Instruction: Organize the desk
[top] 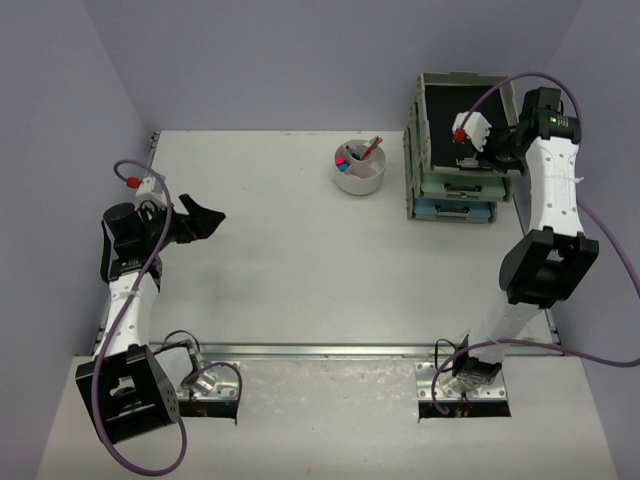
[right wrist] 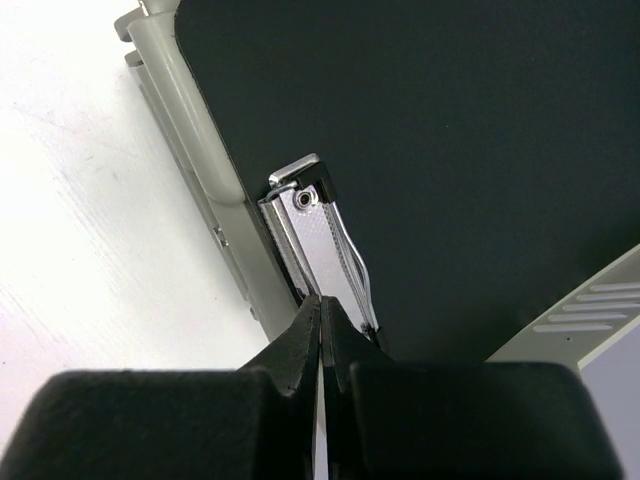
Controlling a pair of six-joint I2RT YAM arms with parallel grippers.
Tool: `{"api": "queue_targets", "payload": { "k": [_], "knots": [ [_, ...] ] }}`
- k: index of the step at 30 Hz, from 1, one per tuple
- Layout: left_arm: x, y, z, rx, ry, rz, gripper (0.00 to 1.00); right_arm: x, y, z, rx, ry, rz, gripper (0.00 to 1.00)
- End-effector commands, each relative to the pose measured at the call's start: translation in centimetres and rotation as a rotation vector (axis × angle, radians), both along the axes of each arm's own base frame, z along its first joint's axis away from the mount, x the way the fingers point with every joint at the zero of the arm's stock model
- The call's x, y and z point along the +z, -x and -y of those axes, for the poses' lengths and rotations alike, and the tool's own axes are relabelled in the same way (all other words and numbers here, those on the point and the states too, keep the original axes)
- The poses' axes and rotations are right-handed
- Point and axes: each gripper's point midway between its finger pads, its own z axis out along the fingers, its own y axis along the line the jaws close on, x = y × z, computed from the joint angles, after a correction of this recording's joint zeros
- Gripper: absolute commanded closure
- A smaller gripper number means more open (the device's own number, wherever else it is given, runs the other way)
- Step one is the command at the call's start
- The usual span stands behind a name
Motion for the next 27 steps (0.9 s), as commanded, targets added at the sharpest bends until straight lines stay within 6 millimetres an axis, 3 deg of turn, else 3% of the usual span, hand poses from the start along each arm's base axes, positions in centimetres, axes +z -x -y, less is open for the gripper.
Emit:
{"api": "queue_targets", "payload": {
  "k": [1,8,12,15,21,22,23,25,27],
  "knots": [
    [0.7,-0.3,-0.6,0.014,-0.022,0.045,0.0,-0.6,-1.5,0.7,-0.026,-0.006,0.024,1.0],
    [0.7,-0.3,-0.7,0.017,-0.024,0.044,0.0,0.1,-2.2,0.6,-0.04,-0.023,0.061,0.97],
    [0.9,-0.4,-0.9,0.025,-0.034,0.048,0.0,2.9,-2.4,-0.2,-0.072,-0.081,0.117,0.68],
    [1.0,-0.4,-0.9,0.027,-0.036,0.045,0.0,7.0,-1.9,-1.6,-0.072,-0.157,0.194,0.46],
    [1.4,-0.8,-1.2,0.032,-0.04,0.03,0.0,15.1,1.4,-4.8,-0.064,-0.304,0.373,0.21],
    [1.1,-0.8,-1.3,0.039,-0.033,0.002,0.0,15.6,1.9,-5.1,-0.066,-0.323,0.387,0.17],
    [0.7,-0.9,-1.4,0.039,-0.028,-0.011,0.0,14.8,1.8,-5.3,-0.079,-0.351,0.368,0.16],
    [0.7,-1.3,-1.8,0.035,-0.038,-0.064,0.0,16.0,4.3,-6.6,-0.089,-0.42,0.39,0.02],
    [0.5,-1.5,-1.6,-0.012,-0.044,-0.115,0.0,14.7,6.5,-8.1,-0.118,-0.531,0.342,0.01]
  ]
}}
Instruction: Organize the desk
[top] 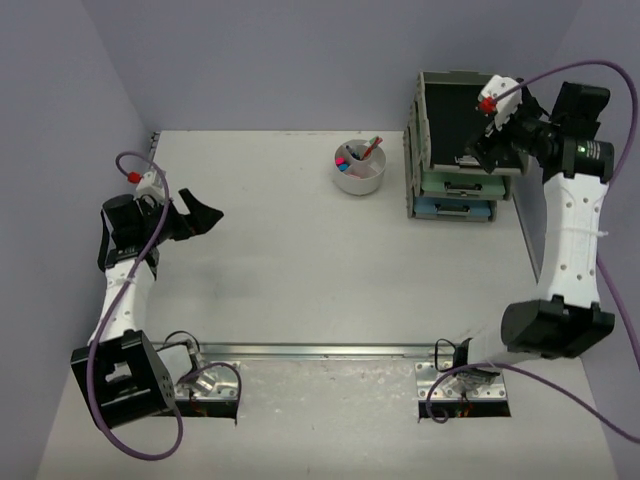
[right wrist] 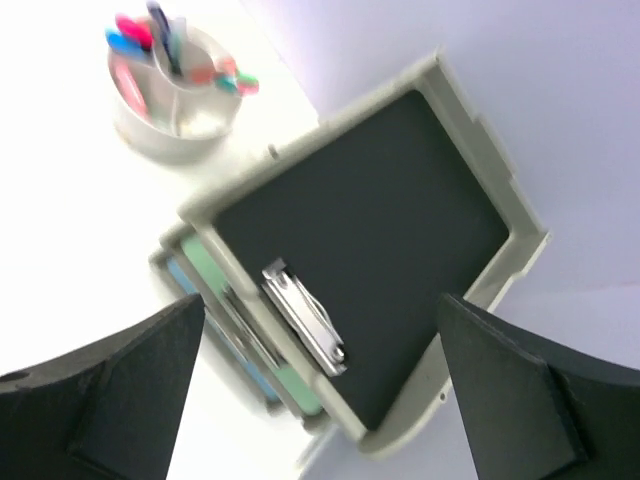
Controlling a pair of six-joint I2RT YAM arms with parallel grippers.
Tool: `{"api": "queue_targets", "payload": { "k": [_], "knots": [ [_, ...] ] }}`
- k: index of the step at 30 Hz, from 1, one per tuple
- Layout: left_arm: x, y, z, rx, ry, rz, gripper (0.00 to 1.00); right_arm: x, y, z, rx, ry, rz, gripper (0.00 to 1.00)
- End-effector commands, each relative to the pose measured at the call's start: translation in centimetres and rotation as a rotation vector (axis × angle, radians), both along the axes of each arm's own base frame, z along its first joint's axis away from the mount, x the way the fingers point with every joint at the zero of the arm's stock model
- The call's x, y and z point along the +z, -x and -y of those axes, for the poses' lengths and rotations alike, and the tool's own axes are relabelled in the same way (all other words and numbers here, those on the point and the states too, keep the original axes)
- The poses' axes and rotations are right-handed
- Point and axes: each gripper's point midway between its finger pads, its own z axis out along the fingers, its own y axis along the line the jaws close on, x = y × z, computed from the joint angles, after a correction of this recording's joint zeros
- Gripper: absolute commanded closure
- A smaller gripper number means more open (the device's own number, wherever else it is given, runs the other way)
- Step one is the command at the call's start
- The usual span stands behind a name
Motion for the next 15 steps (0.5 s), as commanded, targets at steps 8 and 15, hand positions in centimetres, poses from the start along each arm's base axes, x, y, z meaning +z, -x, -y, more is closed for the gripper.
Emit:
{"api": "queue_targets", "payload": {
  "k": [8,15],
  "knots": [
    [2.3,-0.6,-2.4,-0.052,-0.262,0.035,0.0,-9.6,10.0,-8.0,-0.071,-0.7,-0.29,0.01],
    [0.7,2.3,0.4,-0.189,-0.515,0.114,0.0,-18.6,13.2,-7.8,-0.295,-0.793,-0.406,0.01]
  ]
}}
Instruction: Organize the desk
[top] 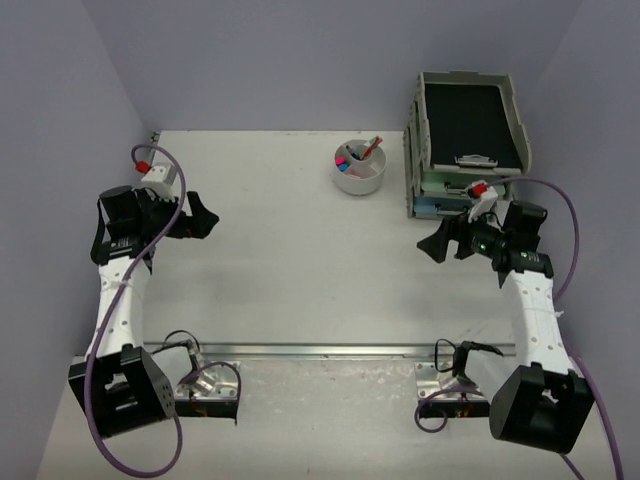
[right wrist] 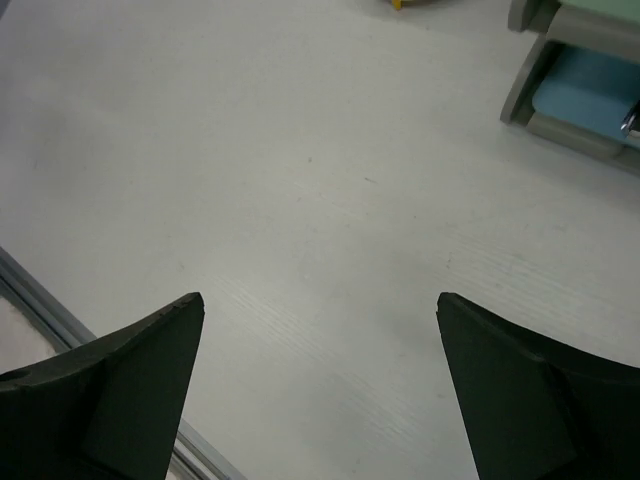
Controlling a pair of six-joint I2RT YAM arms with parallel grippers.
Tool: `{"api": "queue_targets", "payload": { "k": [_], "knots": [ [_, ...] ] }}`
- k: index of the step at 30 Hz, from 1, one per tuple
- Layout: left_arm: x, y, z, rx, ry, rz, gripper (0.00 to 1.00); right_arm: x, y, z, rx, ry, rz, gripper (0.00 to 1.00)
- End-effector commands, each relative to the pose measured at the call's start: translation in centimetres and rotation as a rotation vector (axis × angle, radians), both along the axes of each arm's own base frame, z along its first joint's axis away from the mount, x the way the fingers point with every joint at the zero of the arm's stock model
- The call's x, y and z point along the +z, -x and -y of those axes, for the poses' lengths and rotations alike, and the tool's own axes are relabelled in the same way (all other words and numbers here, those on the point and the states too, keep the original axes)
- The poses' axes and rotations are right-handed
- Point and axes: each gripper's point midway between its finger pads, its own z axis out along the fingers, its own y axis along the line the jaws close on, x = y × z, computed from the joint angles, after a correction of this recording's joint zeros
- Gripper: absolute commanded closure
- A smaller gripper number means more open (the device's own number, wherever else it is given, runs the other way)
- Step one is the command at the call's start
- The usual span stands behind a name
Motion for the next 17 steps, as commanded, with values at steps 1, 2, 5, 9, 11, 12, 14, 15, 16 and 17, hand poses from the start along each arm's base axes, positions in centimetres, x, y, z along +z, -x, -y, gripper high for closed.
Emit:
{"api": "queue_targets", "payload": {
  "k": [1,2,5,9,11,12,14,15,16,17],
  "knots": [
    [-0.1,1.7,1.6,-0.111,-0.246,0.105,0.0,-0.7,0.1,0.3,-0.126,-0.032,0.035,0.01],
    [-1.2,2.2,1.8,-0.118,-0.266,0.094,0.0,-1.5,0.4,0.4,-0.141,-0.014,0.031,0.01],
    [-2.2,2.7,1.2,-0.083,-0.324,0.092,0.0,-3.3,1.1,0.6,-0.163,0.08,0.064,0.01],
    [-2.9,3.0,0.4,-0.037,-0.357,0.1,0.0,-5.4,1.8,0.4,-0.149,0.176,0.101,0.01],
    [-2.6,3.2,0.2,-0.021,-0.369,0.123,0.0,-5.7,2.0,0.2,-0.144,0.185,0.105,0.01],
    [-2.7,3.3,0.2,-0.02,-0.372,0.127,0.0,-5.9,2.1,0.2,-0.145,0.186,0.104,0.01],
    [-2.6,3.4,0.1,-0.014,-0.38,0.136,0.0,-6.0,2.1,0.1,-0.143,0.184,0.103,0.01],
    [-2.5,3.5,0.1,-0.013,-0.383,0.139,0.0,-5.9,2.0,0.1,-0.145,0.182,0.105,0.01],
    [-2.5,3.5,-0.1,-0.007,-0.388,0.141,0.0,-5.9,2.0,0.1,-0.146,0.183,0.105,0.01],
    [-2.4,3.6,-0.1,-0.002,-0.389,0.147,0.0,-5.7,1.9,0.0,-0.143,0.182,0.107,0.01]
  ]
}}
